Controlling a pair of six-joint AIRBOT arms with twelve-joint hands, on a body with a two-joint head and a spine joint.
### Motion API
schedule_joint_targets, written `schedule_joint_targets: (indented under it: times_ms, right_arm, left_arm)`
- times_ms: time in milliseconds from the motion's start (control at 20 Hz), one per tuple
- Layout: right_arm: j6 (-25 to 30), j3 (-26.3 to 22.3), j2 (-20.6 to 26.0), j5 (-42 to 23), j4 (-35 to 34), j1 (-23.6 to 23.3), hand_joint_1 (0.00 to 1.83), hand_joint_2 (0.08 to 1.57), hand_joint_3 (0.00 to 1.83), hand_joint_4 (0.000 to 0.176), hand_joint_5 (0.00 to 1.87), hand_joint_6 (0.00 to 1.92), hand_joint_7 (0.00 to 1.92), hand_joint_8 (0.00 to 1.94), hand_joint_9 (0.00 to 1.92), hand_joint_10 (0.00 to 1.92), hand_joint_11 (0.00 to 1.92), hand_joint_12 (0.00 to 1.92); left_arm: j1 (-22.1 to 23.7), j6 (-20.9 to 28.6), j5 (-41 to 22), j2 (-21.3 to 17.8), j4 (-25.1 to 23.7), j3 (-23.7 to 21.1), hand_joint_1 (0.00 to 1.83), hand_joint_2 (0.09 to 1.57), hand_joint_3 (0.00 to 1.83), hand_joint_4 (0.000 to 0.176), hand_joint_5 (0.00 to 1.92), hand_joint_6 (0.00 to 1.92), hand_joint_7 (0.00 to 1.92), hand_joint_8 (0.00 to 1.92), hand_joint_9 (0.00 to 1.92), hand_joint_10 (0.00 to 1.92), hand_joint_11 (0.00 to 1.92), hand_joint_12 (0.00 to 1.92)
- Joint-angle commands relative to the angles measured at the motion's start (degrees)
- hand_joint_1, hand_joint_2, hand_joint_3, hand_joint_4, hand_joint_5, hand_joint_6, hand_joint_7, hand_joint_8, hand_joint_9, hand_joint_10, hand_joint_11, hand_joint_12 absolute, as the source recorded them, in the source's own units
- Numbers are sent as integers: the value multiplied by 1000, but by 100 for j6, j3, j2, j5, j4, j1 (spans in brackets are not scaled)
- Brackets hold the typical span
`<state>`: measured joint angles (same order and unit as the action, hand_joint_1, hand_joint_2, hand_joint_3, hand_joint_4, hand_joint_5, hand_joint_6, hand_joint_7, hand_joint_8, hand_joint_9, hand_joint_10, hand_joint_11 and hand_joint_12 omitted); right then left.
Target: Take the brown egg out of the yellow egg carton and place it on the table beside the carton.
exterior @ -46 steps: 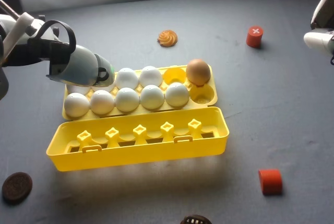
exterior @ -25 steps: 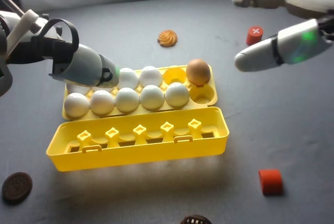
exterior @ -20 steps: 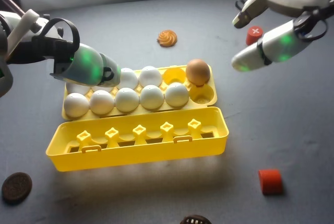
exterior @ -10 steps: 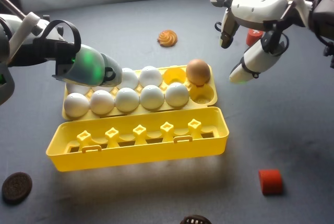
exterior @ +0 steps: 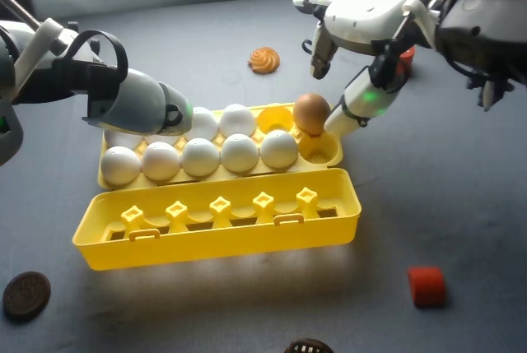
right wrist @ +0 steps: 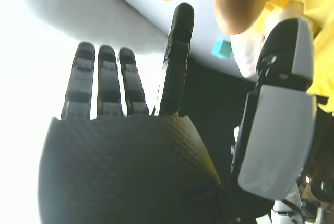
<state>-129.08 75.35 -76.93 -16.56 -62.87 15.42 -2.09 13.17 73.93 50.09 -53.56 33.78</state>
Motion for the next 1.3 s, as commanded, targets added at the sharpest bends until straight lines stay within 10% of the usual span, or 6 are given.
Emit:
schedule_joint_targets:
  times_ms: [0, 1050, 1250]
  right_arm:
    - [4, 49, -22, -358, 159, -68, 598, 819, 20, 176, 774, 0, 0, 0, 0, 0, 0, 0]
    - [51, 616, -599, -334, 356, 82, 696, 791, 0, 176, 932, 16, 73, 1, 0, 0, 0, 0]
    - [60, 640, -674, -335, 359, 85, 952, 759, 0, 169, 1141, 28, 205, 6, 0, 0, 0, 0]
  left_arm:
    - [19, 7, -19, -21, -513, -15, 0, 1138, 3, 0, 90, 0, 40, 0, 18, 0, 1, 49]
    - [-34, 197, 26, -27, -559, -63, 0, 1164, 4, 0, 76, 1, 38, 0, 3, 0, 0, 0]
    - [-41, 215, 26, -26, -559, -67, 0, 1174, 6, 0, 76, 1, 35, 0, 2, 0, 0, 0]
